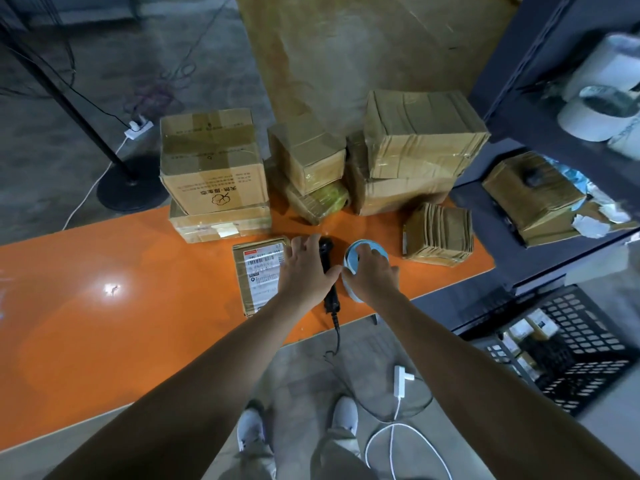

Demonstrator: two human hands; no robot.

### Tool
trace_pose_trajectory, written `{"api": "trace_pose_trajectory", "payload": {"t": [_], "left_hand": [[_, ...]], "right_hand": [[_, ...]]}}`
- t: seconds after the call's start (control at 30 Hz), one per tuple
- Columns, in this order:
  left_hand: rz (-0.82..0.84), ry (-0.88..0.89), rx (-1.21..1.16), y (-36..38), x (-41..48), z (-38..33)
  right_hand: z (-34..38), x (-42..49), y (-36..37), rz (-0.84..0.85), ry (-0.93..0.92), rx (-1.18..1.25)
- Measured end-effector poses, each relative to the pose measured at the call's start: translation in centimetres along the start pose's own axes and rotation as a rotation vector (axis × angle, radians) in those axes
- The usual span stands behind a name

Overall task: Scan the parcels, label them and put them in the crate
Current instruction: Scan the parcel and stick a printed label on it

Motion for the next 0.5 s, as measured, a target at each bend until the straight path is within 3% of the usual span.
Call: {"api": "trace_pose_trajectory", "payload": {"t": [0.17,0.3,0.5], "left_hand": [[0.021,0.008,0.081,0.6,-0.3,0.6],[0.009,0.171,0.267,0.1,-0.5,-0.3],[-0.013,0.254,0.344,-1.2,-0.2,-1.6]], "right_hand": [[0.2,0.6,1.4,-0.014,-0.035,-0.121],[-0.8,1.0,1.2,0.0,-0.048,-0.119],[-2.3,0.4,-2.1,-0.002,-0.05,0.317]]}}
Point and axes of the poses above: each hand's wrist, its own x-axis towards the middle knuckle, its own y-axis out of the palm, z = x × y, the point moved 8 cm from there along x, towards the middle knuckle, and after that the axes turned 8 degrees about -z, right-handed, at the moved point
